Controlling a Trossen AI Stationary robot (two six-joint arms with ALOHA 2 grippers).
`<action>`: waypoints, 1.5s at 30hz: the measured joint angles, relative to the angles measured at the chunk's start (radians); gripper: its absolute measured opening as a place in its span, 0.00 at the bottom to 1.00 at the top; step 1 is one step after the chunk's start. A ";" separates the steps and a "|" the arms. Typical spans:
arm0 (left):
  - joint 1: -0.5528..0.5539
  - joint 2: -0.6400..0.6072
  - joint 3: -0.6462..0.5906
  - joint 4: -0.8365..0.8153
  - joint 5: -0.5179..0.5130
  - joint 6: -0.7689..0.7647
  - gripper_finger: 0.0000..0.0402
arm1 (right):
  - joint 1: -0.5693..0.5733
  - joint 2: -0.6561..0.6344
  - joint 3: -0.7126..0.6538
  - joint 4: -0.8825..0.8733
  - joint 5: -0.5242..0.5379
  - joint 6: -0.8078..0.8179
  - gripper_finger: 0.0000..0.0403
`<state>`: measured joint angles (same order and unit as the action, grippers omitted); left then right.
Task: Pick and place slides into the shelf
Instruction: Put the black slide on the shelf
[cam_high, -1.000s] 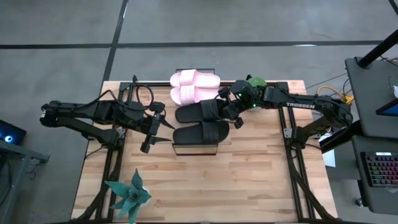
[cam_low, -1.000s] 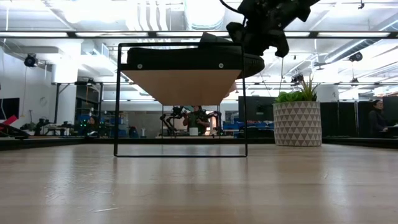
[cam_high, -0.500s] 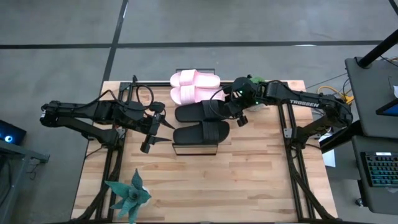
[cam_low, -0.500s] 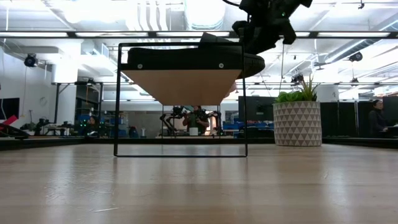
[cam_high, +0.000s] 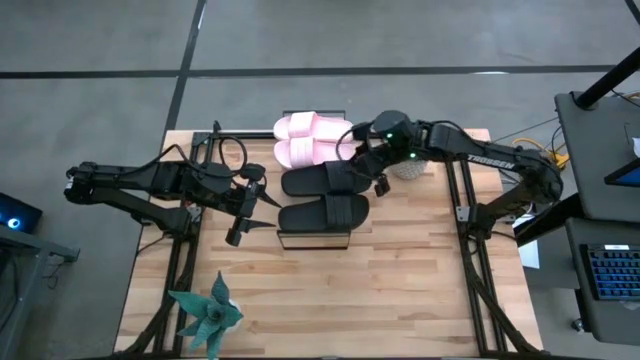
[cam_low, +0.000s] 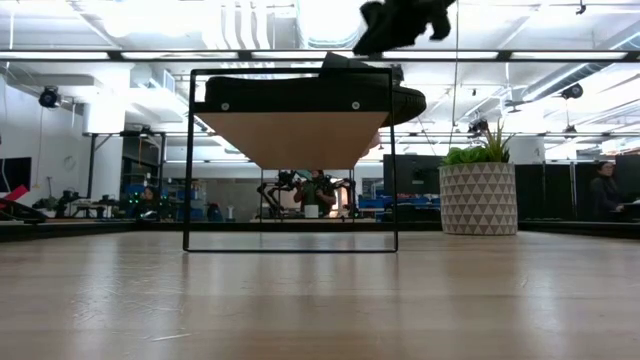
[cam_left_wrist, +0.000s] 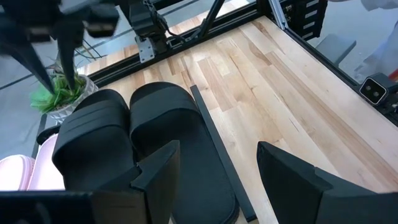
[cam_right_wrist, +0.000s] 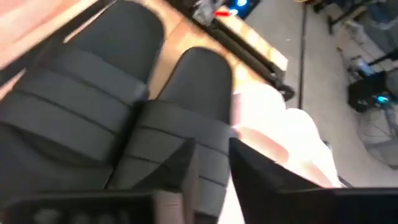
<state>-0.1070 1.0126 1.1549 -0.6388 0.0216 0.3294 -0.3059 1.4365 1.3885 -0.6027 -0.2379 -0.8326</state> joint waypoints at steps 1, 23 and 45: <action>0.000 0.000 0.000 0.000 0.000 0.000 0.50 | 0.000 0.013 -0.003 0.006 -0.003 -0.009 0.15; 0.000 0.008 0.000 -0.009 0.000 0.000 0.50 | -0.013 0.204 0.088 0.006 -0.002 0.124 0.02; 0.336 0.228 0.046 0.100 -0.185 0.162 0.31 | -0.040 -0.039 0.060 -0.051 0.004 0.204 0.02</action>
<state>0.2290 1.2404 1.2010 -0.5383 -0.1639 0.4919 -0.3454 1.3975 1.4487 -0.6537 -0.2335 -0.6286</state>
